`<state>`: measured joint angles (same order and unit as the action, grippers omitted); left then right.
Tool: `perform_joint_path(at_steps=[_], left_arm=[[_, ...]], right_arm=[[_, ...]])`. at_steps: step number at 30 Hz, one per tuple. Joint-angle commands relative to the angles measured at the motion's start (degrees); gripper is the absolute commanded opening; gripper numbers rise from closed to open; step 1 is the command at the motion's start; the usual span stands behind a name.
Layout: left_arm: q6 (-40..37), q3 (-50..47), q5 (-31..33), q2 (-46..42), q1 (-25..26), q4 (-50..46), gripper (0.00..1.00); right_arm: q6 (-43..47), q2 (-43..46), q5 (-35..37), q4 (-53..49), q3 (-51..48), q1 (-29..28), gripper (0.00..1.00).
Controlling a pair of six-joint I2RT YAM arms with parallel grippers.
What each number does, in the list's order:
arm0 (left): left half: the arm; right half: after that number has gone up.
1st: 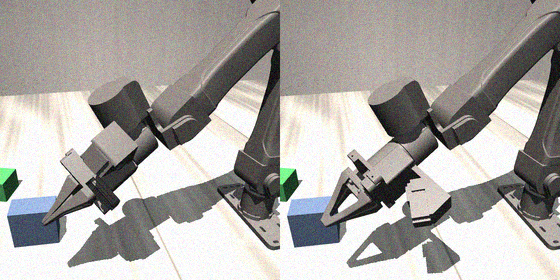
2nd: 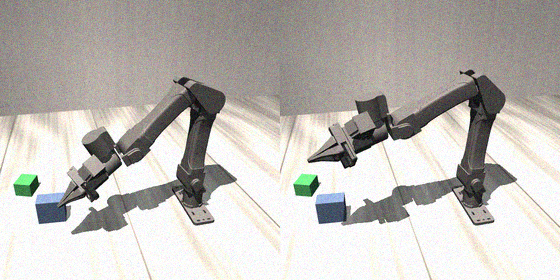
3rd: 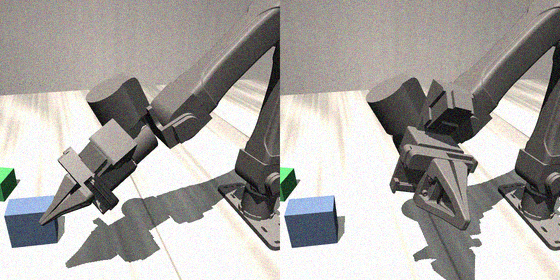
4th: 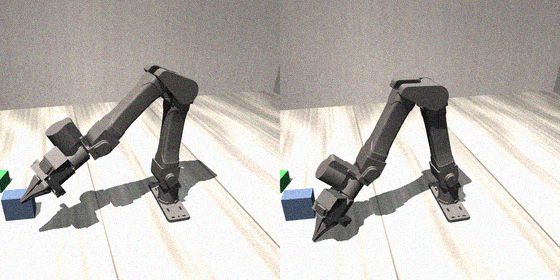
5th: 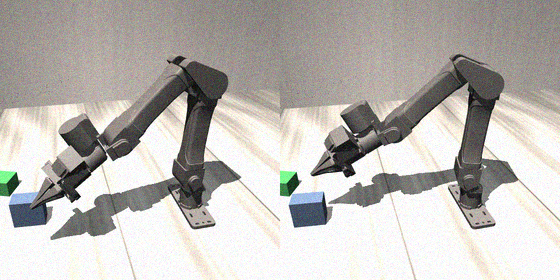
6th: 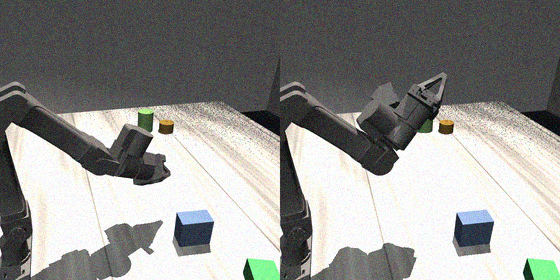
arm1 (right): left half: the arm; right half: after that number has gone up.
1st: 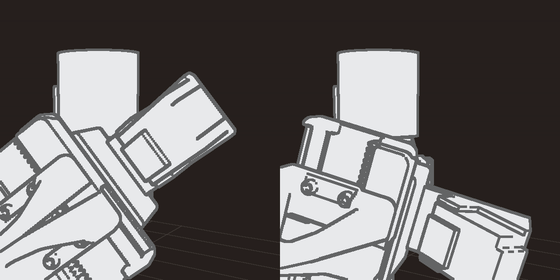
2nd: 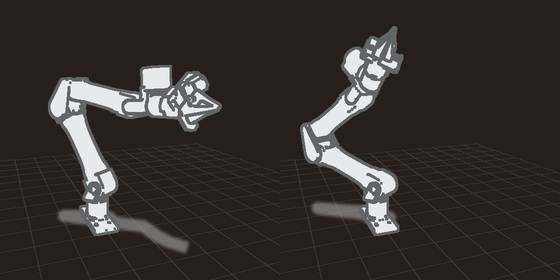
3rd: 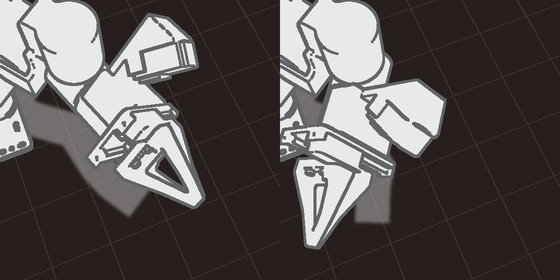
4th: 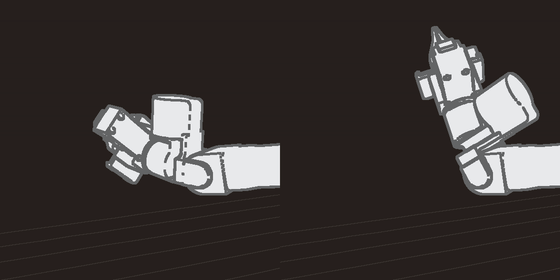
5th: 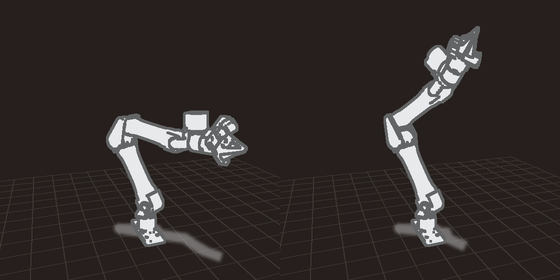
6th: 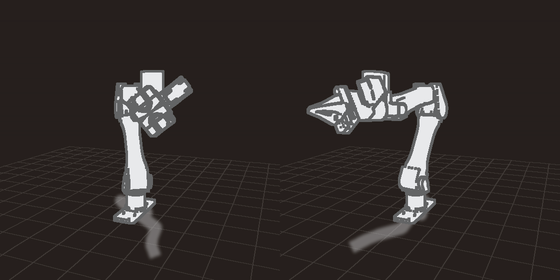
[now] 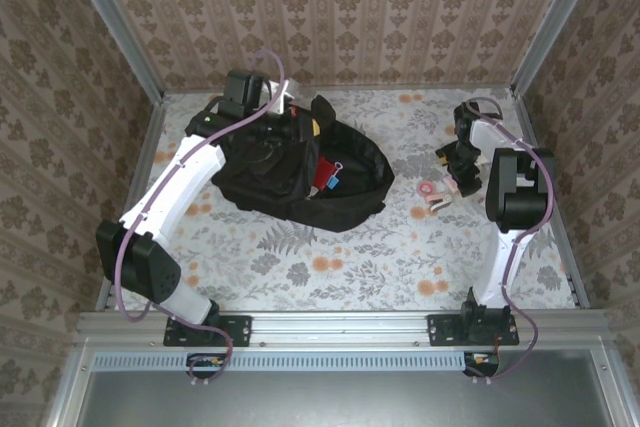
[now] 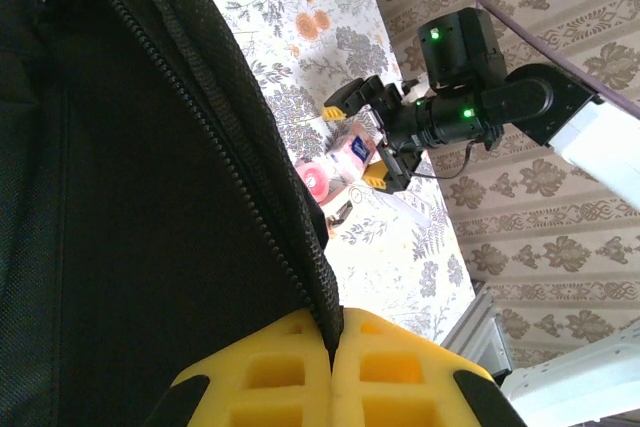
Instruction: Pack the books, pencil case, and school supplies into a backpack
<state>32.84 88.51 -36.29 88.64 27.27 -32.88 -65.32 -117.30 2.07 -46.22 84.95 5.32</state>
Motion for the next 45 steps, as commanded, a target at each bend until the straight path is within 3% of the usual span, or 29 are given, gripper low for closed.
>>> perform_joint_path(at_steps=[1, 10, 18, 26, 31, 43, 45], left_arm=[[0.7, 0.3, -2.5, -2.4, -0.3, 4.5, 0.00], [0.6, 0.3, -2.3, -2.7, -0.3, 4.5, 0.00], [0.5, 0.4, -2.3, -2.5, 0.4, 4.5, 0.00], [-3.3, 3.8, 1.3, -1.3, 3.5, -0.2, 0.00], [-4.7, 5.1, 3.2, -1.1, 4.6, -2.1, 0.00], [-5.8, 4.6, 4.3, -1.2, 4.6, -2.9, 0.00], [-6.0, 4.6, 4.3, -1.1, 4.6, -2.8, 0.00]], right_arm=[[1.0, -0.8, -2.9, 3.9, -2.0, 0.0, 0.88], [1.6, 2.1, -2.1, 4.6, -3.8, 0.0, 0.66], [4.8, 8.9, -0.4, 3.3, -4.0, -0.7, 0.65], [11.1, 24.3, 0.0, 7.3, -8.7, -4.4, 0.62], [11.5, 25.5, 0.3, 4.3, -8.7, -3.5, 0.71], [6.2, 8.5, -2.5, 1.1, -1.6, -1.5, 1.00], [5.4, 6.6, -1.9, 0.6, -0.5, -1.4, 1.00]])
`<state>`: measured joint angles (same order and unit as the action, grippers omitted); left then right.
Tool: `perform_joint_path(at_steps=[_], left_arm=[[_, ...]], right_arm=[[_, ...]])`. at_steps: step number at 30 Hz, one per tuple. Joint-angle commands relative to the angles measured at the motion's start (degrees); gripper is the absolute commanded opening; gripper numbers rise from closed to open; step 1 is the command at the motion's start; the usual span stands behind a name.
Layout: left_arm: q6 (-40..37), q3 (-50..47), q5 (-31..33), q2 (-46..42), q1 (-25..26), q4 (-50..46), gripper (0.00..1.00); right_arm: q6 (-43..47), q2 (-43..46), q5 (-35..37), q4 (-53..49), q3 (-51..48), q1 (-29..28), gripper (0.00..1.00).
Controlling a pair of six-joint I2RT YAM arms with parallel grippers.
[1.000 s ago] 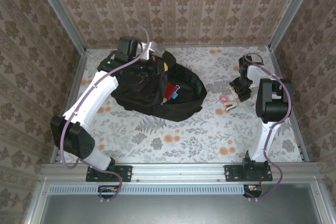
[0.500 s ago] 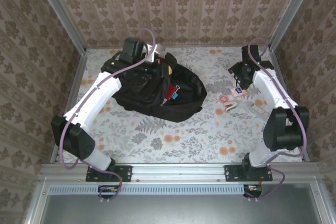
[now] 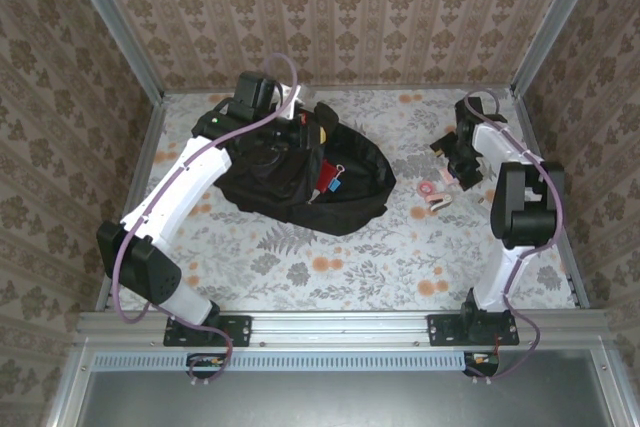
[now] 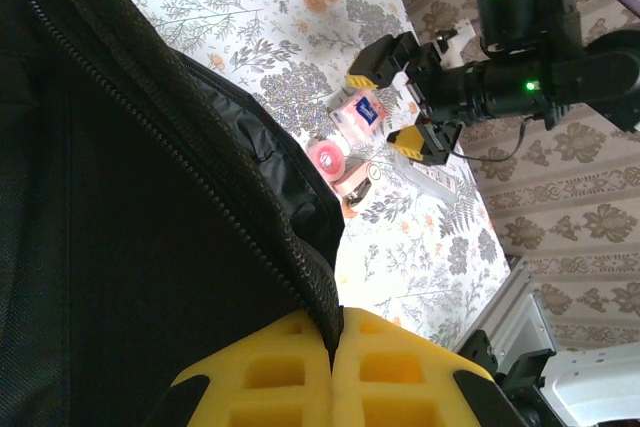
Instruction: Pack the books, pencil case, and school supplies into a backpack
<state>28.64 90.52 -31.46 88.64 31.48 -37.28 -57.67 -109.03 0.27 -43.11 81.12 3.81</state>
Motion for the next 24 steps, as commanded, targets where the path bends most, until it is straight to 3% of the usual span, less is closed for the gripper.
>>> perform_joint_path(at_steps=[1, 9, 20, 24], left_arm=[[-1.8, 2.5, -0.7, -1.0, 0.3, 1.7, 0.00], [-1.0, 1.9, -1.8, -1.1, -0.3, 2.8, 0.00], [-0.2, 1.4, -2.5, -1.4, -0.8, 3.6, 0.00], [-0.2, 1.2, -2.5, -1.5, -0.9, 3.6, 0.00]], right_arm=[[-2.7, -2.6, 0.2, -2.8, 3.8, 0.2, 1.00], [-5.2, -8.7, 0.9, -3.3, 6.2, 0.8, 0.93], [-5.5, -9.7, 1.7, -2.2, 4.2, 1.0, 0.67], [-5.2, -8.8, 1.6, -2.3, 3.8, 1.1, 0.64]])
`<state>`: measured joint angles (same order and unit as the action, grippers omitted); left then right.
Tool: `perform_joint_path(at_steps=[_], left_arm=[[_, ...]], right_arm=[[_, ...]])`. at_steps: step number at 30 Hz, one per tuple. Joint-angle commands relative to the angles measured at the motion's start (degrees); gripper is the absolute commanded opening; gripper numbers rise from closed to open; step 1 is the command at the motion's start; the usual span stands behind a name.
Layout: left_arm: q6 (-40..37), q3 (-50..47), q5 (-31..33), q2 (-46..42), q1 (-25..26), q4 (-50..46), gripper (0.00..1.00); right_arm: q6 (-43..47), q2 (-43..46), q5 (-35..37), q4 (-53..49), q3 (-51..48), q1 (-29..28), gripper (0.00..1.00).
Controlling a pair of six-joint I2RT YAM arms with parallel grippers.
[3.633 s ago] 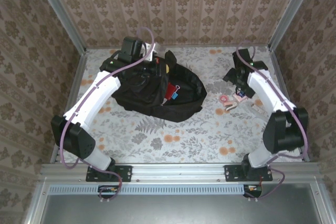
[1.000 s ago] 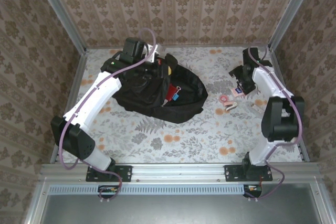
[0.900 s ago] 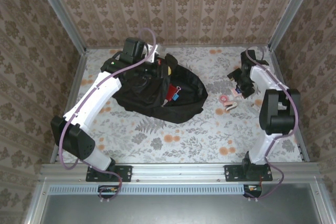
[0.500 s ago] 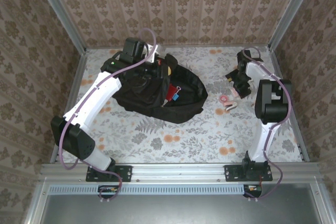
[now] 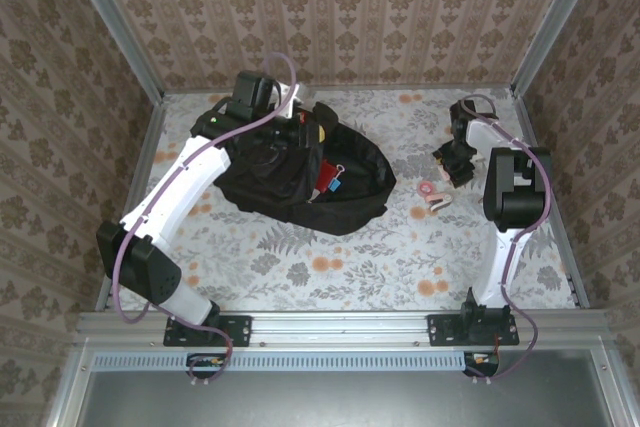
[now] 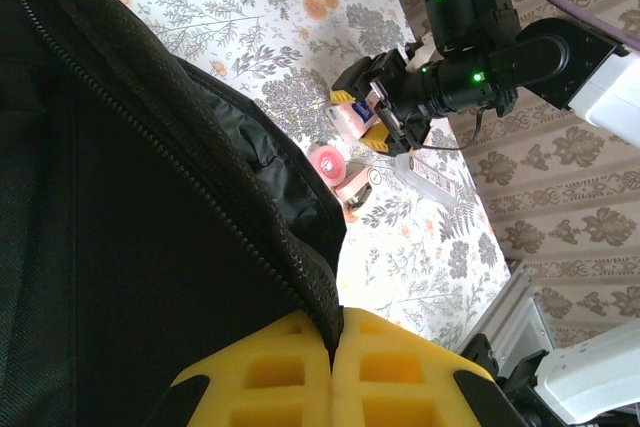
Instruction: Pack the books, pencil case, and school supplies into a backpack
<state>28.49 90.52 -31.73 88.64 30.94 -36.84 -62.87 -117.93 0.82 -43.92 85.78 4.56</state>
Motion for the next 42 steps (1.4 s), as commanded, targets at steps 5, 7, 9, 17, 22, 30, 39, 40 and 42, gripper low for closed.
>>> perform_joint_path(at_steps=[5, 7, 9, 17, 22, 30, 39, 40, 42], left_arm=[[0.2, 1.2, -2.3, -1.5, -0.4, 3.5, 0.00], [0.1, 1.2, -2.3, -1.6, -0.3, 3.5, 0.00], [0.2, 1.1, -2.3, -1.7, -0.3, 3.4, 0.00], [0.1, 1.1, -2.0, -1.8, -0.2, 3.5, 0.00], [0.0, 1.1, -2.0, -1.7, 0.1, 3.4, 0.00], [-0.4, 1.4, -1.6, -1.7, 0.3, 3.1, 0.00], [-0.6, 1.4, -1.3, -2.5, 0.1, 3.1, 0.00], [-0.6, 1.3, -1.2, -2.7, 0.1, 3.2, 0.00], [-0.6, 1.1, -1.1, -3.2, 0.1, 3.4, 0.00]], right_arm=[[1.1, 3.3, 1.2, -1.0, -1.8, 0.4, 0.60], [1.5, 4.7, 1.7, -1.4, -1.8, 0.4, 0.59], [2.3, 6.8, 1.8, -1.1, -2.3, 0.4, 0.58], [7.6, 17.9, 1.2, 1.5, -4.4, -2.0, 0.53], [16.5, 25.0, -2.7, 6.8, -3.3, -10.6, 0.51], [22.9, 19.9, -18.1, 11.1, 2.0, -23.9, 0.49], [20.3, 8.4, -24.7, 12.7, 7.8, -30.2, 0.50], [19.0, 7.5, -25.0, 13.6, 7.8, -30.1, 0.51], [16.8, 5.8, -25.3, 15.8, 8.5, -30.2, 0.52]])
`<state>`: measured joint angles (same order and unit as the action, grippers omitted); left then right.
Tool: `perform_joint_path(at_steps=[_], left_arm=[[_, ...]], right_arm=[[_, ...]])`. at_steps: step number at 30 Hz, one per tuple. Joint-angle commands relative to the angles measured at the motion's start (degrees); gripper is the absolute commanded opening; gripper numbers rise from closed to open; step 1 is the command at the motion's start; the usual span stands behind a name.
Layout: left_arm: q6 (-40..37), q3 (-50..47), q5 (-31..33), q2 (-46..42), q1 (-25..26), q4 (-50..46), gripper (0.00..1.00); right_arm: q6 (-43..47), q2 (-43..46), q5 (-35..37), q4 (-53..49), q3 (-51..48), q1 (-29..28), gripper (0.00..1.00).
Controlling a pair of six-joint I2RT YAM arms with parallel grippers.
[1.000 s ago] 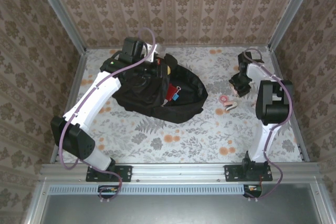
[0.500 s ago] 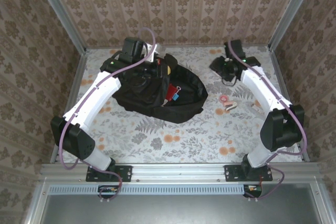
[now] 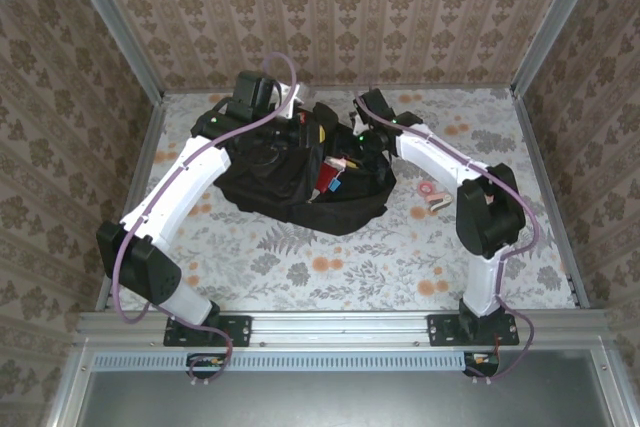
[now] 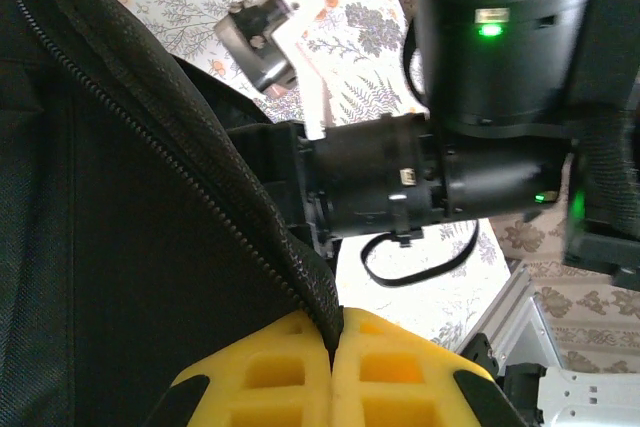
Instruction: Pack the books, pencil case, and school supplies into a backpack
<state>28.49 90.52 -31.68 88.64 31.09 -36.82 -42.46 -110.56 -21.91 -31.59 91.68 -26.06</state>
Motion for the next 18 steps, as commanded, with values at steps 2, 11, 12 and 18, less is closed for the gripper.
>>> perform_joint_path(at_steps=[2, 11, 12, 18], left_arm=[[-0.5, 1.1, -1.6, -3.3, -0.1, 3.6, 0.00], [0.2, 0.8, -2.4, -3.7, -0.2, 4.4, 0.00], [0.3, 0.8, -2.5, -3.7, -0.2, 4.4, 0.00], [0.2, 0.7, -2.3, -3.5, -0.4, 4.4, 0.00]], right_arm=[[-6.1, -3.3, -1.8, 4.4, 3.6, 0.3, 0.54], [-18.6, -6.2, 2.8, 14.7, 2.1, -0.3, 0.78], [-18.5, -5.9, 3.3, 14.7, 2.0, -0.4, 0.78], [-10.9, 0.9, 6.7, 9.0, -0.1, -0.4, 0.76]])
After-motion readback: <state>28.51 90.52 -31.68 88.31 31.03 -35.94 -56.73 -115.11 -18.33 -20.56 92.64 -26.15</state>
